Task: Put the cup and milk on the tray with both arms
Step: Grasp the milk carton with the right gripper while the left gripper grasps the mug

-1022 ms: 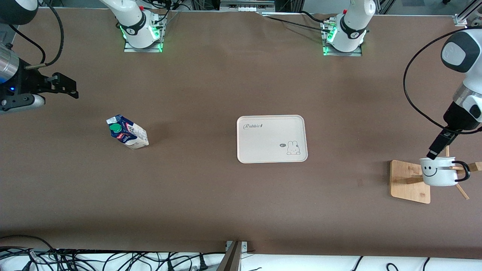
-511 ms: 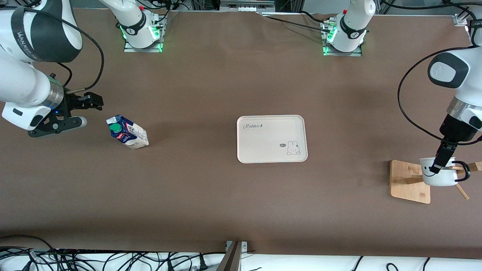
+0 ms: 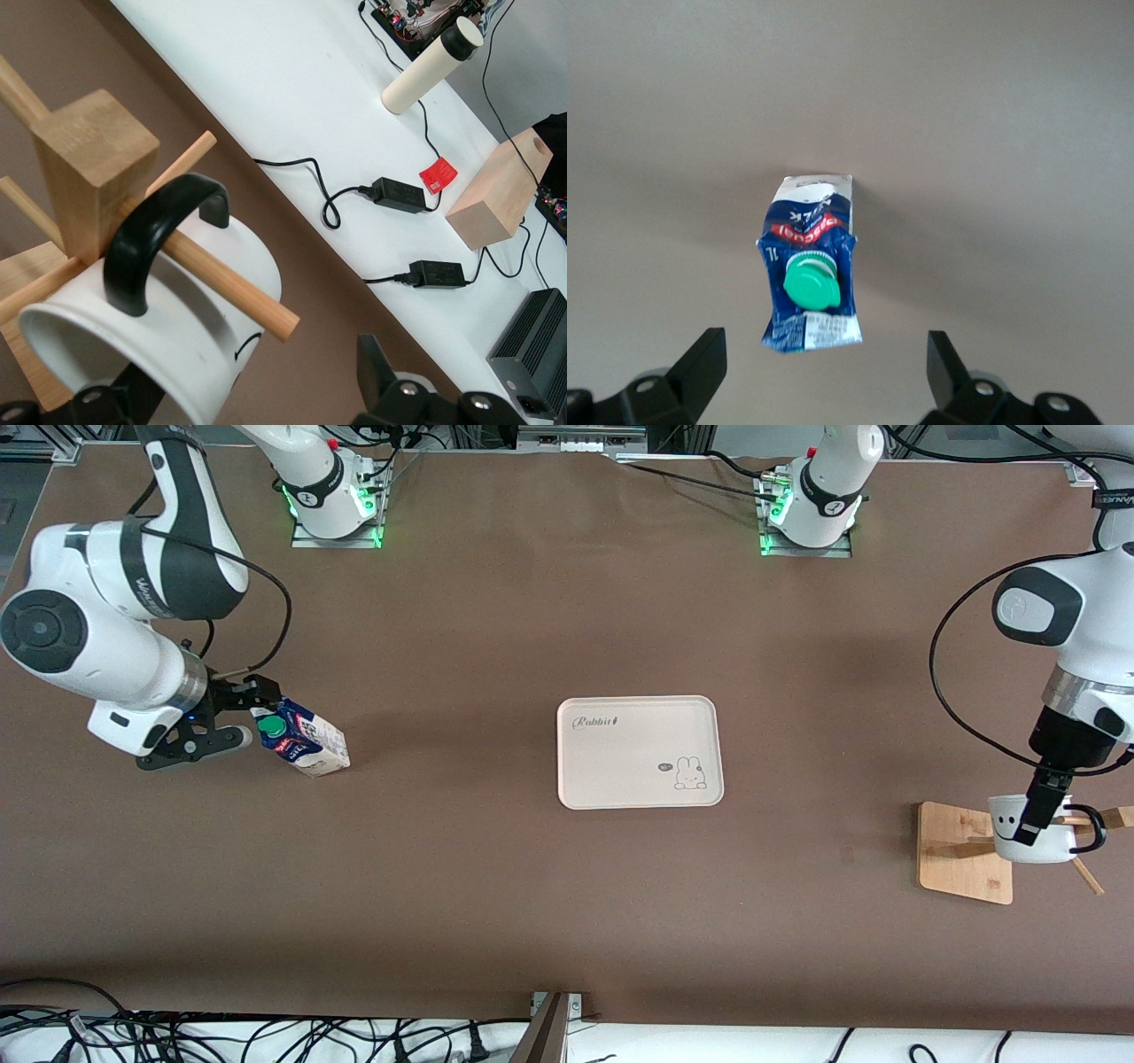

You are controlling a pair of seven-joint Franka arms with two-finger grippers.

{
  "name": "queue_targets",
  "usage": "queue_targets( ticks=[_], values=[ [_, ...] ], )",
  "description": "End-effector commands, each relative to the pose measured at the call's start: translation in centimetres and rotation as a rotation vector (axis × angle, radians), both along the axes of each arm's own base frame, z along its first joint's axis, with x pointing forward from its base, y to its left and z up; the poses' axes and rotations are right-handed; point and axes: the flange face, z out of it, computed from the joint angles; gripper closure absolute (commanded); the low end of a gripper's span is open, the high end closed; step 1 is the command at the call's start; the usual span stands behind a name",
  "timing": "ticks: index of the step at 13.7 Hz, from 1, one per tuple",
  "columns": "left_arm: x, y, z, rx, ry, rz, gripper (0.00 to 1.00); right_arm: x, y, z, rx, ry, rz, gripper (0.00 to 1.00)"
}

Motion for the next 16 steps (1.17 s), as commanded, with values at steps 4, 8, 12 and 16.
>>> queue_targets(
  ticks=[4,8,12,16],
  values=[
    [-1.3,-0.2,-0.1,-0.02,0.0,0.016,0.8,-0.9,0.1,-6.4,0.025,-0.021,0.012,0.0],
    [-1.3,-0.3,0.2,-0.015,-0.003,0.008,0.89,-0.9,0.3,-8.6,0.07,0.001,-0.027,0.18],
    [-1.6,-1.2,1.3,-0.008,0.002,-0.019,0.9,-0.6,0.4,-7.9,0.071,-0.001,-0.028,0.59],
    [-2.2,-2.4,2.8,0.02,0.067,-0.118,1.0,0.1,2.0,-5.1,0.096,0.023,-0.035,0.61]
  ],
)
